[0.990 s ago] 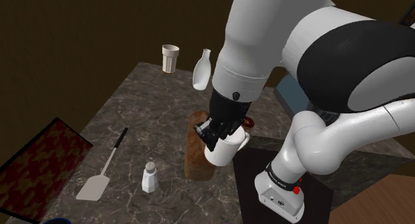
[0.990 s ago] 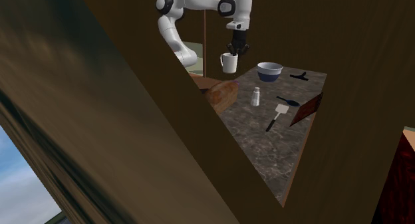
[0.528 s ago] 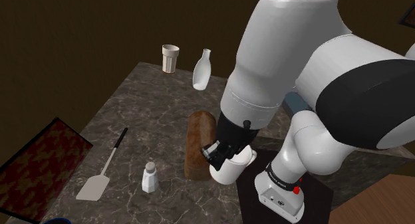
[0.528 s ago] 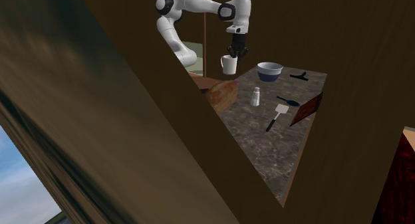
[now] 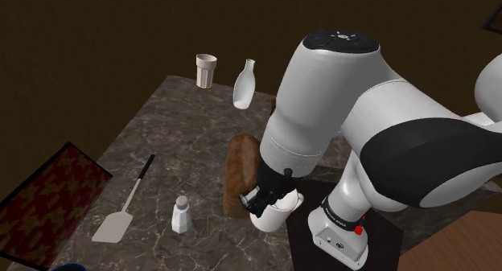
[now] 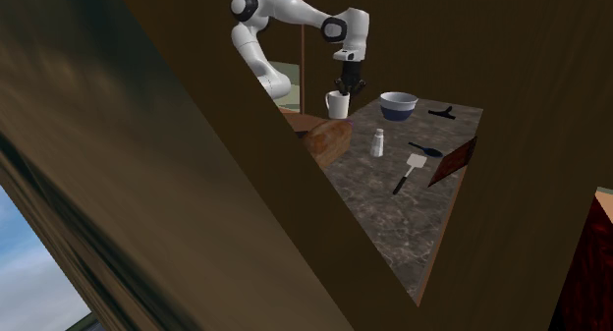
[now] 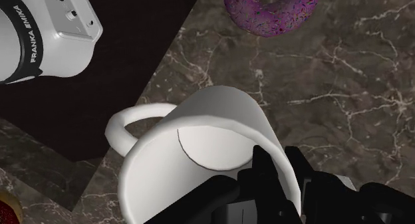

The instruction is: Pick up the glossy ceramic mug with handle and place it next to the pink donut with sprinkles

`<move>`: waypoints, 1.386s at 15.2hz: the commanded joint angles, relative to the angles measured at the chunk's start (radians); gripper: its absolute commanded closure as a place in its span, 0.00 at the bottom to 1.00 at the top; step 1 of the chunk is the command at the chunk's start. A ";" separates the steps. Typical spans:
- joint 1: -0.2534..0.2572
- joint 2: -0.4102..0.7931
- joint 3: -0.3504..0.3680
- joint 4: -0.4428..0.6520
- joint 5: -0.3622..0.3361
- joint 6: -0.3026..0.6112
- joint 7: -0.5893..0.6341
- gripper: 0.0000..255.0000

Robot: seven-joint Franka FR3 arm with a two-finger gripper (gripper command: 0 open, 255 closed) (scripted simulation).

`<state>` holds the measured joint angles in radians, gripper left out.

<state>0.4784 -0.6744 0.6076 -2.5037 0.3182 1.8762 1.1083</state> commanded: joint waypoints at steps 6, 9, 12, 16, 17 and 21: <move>0.002 0.032 0.039 -0.073 0.021 0.106 0.006 1.00; 0.000 0.050 0.057 -0.101 0.028 0.152 0.008 1.00; -0.002 0.071 0.076 -0.127 0.035 0.200 0.011 1.00; -0.008 0.105 0.102 -0.159 0.042 0.266 0.017 1.00; -0.010 0.115 0.109 -0.167 0.044 0.283 0.018 1.00; -0.011 0.123 0.115 -0.173 0.045 0.298 0.020 1.00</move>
<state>0.4671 -0.5516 0.7228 -2.6744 0.3626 2.1715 1.1288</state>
